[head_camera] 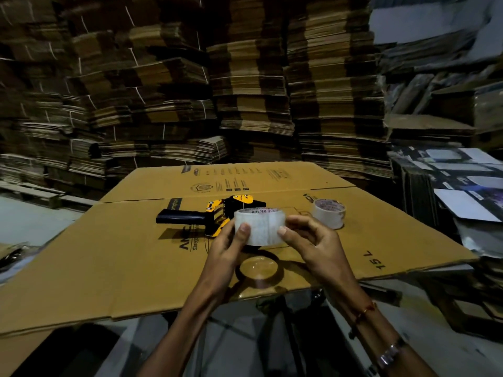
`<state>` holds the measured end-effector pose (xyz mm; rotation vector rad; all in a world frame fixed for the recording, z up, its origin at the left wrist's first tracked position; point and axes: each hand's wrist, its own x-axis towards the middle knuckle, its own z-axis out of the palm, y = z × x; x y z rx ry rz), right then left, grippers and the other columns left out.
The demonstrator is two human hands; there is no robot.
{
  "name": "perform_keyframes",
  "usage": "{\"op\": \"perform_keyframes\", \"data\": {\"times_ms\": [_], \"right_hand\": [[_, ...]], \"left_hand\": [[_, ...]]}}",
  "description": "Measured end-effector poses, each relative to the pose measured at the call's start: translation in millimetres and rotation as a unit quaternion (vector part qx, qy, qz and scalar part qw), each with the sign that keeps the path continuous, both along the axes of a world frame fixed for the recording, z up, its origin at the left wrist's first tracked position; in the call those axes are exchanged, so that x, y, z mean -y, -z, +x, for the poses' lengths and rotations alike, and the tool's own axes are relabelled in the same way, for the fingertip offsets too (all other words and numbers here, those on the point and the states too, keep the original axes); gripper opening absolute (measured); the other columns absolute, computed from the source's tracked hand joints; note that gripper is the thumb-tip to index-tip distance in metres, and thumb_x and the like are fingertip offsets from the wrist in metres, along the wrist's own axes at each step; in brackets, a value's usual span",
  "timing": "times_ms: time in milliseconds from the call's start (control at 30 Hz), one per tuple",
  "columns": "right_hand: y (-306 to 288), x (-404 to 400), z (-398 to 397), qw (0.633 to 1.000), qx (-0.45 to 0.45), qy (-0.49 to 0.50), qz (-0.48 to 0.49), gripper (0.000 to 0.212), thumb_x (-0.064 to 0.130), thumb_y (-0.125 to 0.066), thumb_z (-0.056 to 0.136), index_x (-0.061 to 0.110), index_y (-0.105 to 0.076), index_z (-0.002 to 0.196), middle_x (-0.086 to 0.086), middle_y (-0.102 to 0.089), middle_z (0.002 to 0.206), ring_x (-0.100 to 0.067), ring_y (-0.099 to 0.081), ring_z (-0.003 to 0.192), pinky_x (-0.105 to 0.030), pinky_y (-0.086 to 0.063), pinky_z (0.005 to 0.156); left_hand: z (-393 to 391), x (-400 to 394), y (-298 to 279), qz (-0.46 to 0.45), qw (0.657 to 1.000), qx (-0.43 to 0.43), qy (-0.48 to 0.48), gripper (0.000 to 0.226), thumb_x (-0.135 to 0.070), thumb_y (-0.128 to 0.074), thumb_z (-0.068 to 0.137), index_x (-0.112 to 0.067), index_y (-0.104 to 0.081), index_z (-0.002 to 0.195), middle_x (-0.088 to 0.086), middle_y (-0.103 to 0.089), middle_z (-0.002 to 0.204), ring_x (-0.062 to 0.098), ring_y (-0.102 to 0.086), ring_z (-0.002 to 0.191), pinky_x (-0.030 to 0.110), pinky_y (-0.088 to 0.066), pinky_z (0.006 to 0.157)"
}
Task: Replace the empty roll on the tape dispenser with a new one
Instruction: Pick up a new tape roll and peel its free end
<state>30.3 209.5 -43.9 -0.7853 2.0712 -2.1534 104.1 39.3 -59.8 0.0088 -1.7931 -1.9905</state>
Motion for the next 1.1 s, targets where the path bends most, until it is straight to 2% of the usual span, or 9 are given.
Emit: {"op": "perform_keyframes", "data": {"times_ms": [100, 167, 300, 433, 500, 600, 767, 967, 1100], "right_hand": [[-3.6, 6.0, 3.3, 0.998, -0.039, 0.014, 0.039, 0.066, 0.06, -0.086, 0.057, 0.031, -0.063, 0.112, 0.006, -0.068, 0.114, -0.017, -0.069, 0.106, -0.051, -0.061, 0.081], [-6.6, 6.5, 4.4, 0.996, -0.056, 0.033, 0.053, 0.058, 0.049, -0.088, 0.062, 0.028, -0.061, 0.109, 0.002, -0.066, 0.112, -0.018, -0.068, 0.103, -0.049, -0.061, 0.08], [-9.1, 7.4, 12.1, 0.978, -0.176, 0.086, 0.076, 0.038, 0.029, -0.086, 0.073, 0.025, -0.061, 0.101, 0.003, -0.063, 0.103, -0.013, -0.064, 0.096, -0.027, -0.058, 0.082], [-0.2, 16.7, 24.3, 0.949, -0.279, 0.121, 0.082, 0.023, 0.023, -0.079, 0.083, 0.016, -0.065, 0.099, 0.005, -0.062, 0.097, -0.01, -0.063, 0.09, -0.027, -0.057, 0.075], [3.5, 19.0, 25.9, 0.954, -0.266, 0.118, 0.072, 0.022, 0.021, -0.078, 0.084, 0.015, -0.065, 0.101, 0.006, -0.061, 0.099, -0.008, -0.063, 0.093, -0.029, -0.058, 0.079], [5.5, 17.9, 22.4, 0.979, -0.178, 0.079, 0.065, 0.033, 0.025, -0.08, 0.081, 0.02, -0.062, 0.108, 0.005, -0.061, 0.107, -0.01, -0.063, 0.102, -0.034, -0.059, 0.086], [-10.6, 1.9, 15.0, 0.998, 0.029, -0.021, 0.043, 0.062, 0.029, -0.088, 0.069, 0.027, -0.056, 0.122, 0.003, -0.064, 0.122, -0.022, -0.065, 0.111, -0.044, -0.063, 0.075], [-16.0, -9.5, 9.6, 0.997, 0.05, -0.044, 0.04, 0.065, 0.025, -0.087, 0.062, 0.016, -0.057, 0.119, -0.008, -0.067, 0.12, -0.03, -0.071, 0.103, -0.064, -0.057, 0.078], [-12.4, -7.0, 7.4, 0.998, 0.028, -0.01, 0.054, 0.06, 0.02, -0.09, 0.066, 0.014, -0.057, 0.115, -0.015, -0.066, 0.114, -0.033, -0.069, 0.101, -0.062, -0.057, 0.069]], "left_hand": [[0.4, 0.8, 1.1, 0.0, 1.0, 0.008, 0.018, 0.041, -0.042, -0.056, 0.094, -0.021, -0.058, 0.129, 0.004, -0.072, 0.118, 0.024, -0.07, 0.108, 0.042, -0.059, 0.09], [0.3, 2.7, 4.0, -0.006, 1.0, 0.003, 0.023, 0.043, -0.042, -0.063, 0.094, -0.023, -0.056, 0.132, 0.004, -0.07, 0.122, 0.023, -0.069, 0.111, 0.042, -0.058, 0.091], [1.1, 3.0, 5.6, -0.034, 0.999, -0.009, 0.01, 0.073, -0.049, -0.076, 0.073, -0.023, -0.05, 0.136, 0.005, -0.065, 0.128, 0.016, -0.066, 0.114, 0.03, -0.057, 0.087], [2.1, 2.8, 6.3, -0.038, 0.998, -0.034, -0.024, 0.08, -0.048, -0.08, 0.066, -0.024, -0.048, 0.136, 0.004, -0.063, 0.127, 0.009, -0.066, 0.11, 0.022, -0.056, 0.082], [2.2, 3.5, 7.7, -0.046, 0.997, -0.04, -0.041, 0.078, -0.048, -0.082, 0.065, -0.029, -0.049, 0.133, -0.001, -0.063, 0.126, 0.008, -0.066, 0.111, 0.023, -0.057, 0.083], [2.9, 4.4, 8.2, -0.056, 0.996, -0.045, -0.051, 0.078, -0.049, -0.082, 0.065, -0.03, -0.049, 0.133, -0.002, -0.063, 0.126, 0.009, -0.065, 0.113, 0.025, -0.057, 0.084], [6.6, 2.4, 4.9, -0.041, 0.998, -0.038, 0.007, 0.074, -0.049, -0.076, 0.07, -0.025, -0.052, 0.135, 0.001, -0.067, 0.123, 0.016, -0.068, 0.111, 0.028, -0.058, 0.081], [5.2, 2.0, 1.7, -0.027, 0.996, -0.004, 0.085, 0.064, -0.044, -0.073, 0.073, -0.024, -0.058, 0.132, 0.004, -0.069, 0.123, 0.025, -0.068, 0.112, 0.04, -0.059, 0.088], [4.1, 4.4, 3.0, -0.027, 0.996, -0.004, 0.088, 0.06, -0.042, -0.073, 0.076, -0.027, -0.058, 0.132, 0.005, -0.067, 0.126, 0.026, -0.067, 0.114, 0.042, -0.058, 0.091]]}}
